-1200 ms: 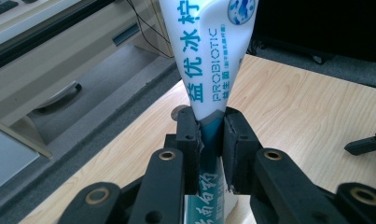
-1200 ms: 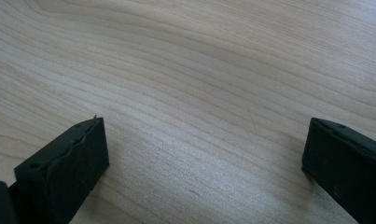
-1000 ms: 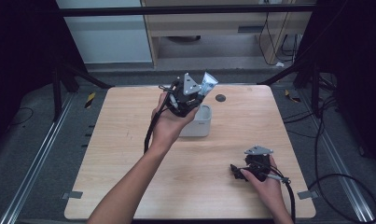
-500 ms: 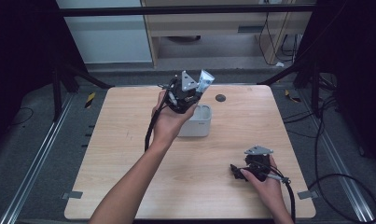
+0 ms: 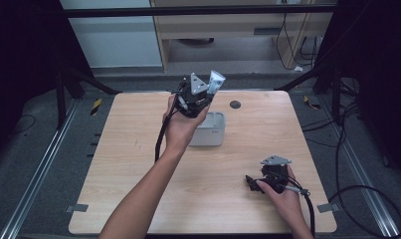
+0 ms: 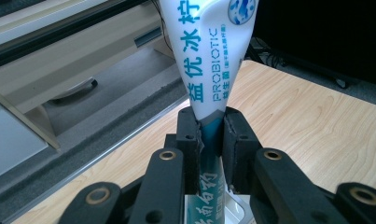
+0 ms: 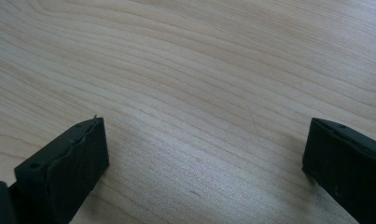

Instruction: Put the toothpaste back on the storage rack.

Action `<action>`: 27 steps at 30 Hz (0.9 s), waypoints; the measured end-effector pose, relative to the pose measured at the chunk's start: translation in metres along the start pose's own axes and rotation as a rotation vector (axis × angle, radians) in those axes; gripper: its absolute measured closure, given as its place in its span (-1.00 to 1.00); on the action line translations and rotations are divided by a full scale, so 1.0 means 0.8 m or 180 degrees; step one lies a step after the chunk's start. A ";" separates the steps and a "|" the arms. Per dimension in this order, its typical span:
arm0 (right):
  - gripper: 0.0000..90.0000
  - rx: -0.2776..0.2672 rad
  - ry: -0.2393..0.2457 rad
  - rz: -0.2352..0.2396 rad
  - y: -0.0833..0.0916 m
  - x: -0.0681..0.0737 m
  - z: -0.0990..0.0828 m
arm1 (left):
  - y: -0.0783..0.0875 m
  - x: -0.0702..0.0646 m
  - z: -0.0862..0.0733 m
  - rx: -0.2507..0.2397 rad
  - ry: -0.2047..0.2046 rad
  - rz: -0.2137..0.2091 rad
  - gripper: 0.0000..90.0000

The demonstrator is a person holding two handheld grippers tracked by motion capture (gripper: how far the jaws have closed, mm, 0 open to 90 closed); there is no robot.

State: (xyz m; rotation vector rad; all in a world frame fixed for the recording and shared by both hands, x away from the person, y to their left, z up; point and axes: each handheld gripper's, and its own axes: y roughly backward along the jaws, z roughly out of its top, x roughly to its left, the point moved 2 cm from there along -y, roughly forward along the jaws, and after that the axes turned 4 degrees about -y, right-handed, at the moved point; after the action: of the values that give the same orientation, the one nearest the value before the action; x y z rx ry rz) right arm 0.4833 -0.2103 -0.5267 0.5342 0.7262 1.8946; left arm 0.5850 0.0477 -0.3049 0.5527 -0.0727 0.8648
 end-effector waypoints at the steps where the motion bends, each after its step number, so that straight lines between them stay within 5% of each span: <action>1: -0.99 -0.0002 0.0002 -0.0002 0.000 0.000 0.000 | -0.001 0.000 0.000 -0.0003 0.0002 0.0003 0.74; 27: -0.99 0.0012 0.0028 0.0012 -0.001 0.000 0.002 | 0.004 0.002 -0.004 -0.0361 0.0280 0.0322 0.74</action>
State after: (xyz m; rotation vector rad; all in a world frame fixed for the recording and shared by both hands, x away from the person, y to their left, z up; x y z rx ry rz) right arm 0.4849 -0.2099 -0.5267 0.5303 0.7350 1.9006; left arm 0.5833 0.0521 -0.3058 0.4071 -0.0695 0.9763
